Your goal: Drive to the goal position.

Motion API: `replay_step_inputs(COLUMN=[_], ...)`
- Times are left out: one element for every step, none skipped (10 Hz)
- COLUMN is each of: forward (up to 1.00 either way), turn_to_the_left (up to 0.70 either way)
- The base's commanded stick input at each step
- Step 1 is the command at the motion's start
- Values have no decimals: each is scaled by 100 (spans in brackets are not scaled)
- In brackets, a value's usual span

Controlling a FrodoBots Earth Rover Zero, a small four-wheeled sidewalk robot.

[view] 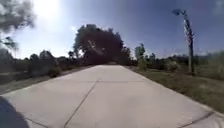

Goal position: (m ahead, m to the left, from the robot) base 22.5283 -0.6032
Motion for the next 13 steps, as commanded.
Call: replay_step_inputs(forward=[70,70,70,70,70,70,70,70,70,70,70,70,70], turn_to_the_left=[31,0,0,0,0,0,0,0,0,0,0,21,35])
